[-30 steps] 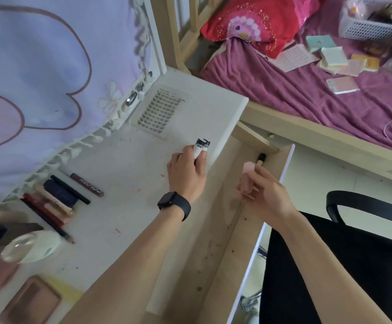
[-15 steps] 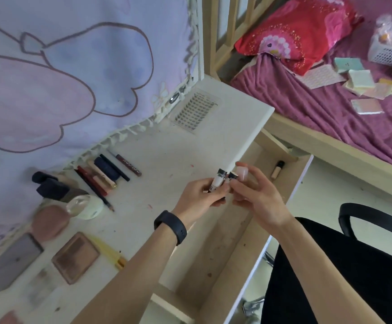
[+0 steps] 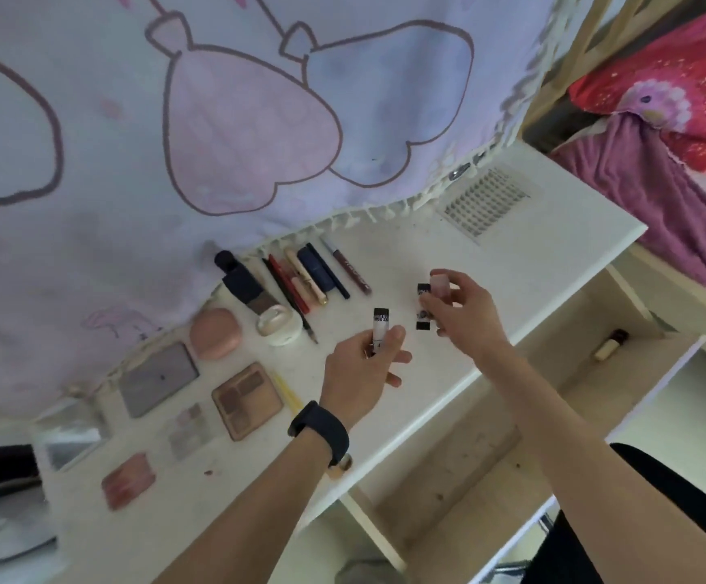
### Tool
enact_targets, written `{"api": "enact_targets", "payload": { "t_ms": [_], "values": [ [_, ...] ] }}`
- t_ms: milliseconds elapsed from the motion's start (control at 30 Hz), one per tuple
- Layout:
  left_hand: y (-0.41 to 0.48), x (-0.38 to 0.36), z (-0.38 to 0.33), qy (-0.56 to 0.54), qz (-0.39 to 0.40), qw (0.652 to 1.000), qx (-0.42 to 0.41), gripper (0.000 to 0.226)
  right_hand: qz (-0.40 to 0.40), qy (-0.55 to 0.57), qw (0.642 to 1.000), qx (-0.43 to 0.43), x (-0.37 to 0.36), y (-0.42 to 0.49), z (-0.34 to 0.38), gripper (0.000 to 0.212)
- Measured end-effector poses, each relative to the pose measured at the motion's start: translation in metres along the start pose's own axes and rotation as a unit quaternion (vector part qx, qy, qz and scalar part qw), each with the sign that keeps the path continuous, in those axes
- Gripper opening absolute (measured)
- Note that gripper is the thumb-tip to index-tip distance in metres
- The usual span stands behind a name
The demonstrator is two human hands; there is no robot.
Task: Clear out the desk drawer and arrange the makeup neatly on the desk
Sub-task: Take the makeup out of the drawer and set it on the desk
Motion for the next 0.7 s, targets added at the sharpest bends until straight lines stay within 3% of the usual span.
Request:
{"api": "enact_targets", "payload": {
  "t_ms": [300, 533, 700],
  "values": [
    [-0.018, 0.051, 0.004, 0.036, -0.015, 0.998, 0.042, 0.036, 0.019, -0.267, 0.961, 0.073, -0.064, 0.081, 0.059, 0.04],
    [-0.01, 0.053, 0.002, 0.027, -0.007, 0.999, 0.041, 0.039, 0.072, -0.326, 0.932, 0.142, -0.092, 0.1, 0.079, 0.047],
    [-0.007, 0.051, 0.005, 0.013, 0.0, 0.999, 0.047, 0.038, 0.069, -0.297, 0.942, 0.142, -0.093, 0.094, 0.074, 0.03]
  ]
}}
Point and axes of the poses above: each hand's wrist, its own y-axis towards the middle knuckle, its own x-axis out of the back of the hand, z = x × y, the point moved 1 cm from there along y, towards the middle knuckle, and after that the axes turned 11 degrees about -y, right-handed, at the moved point
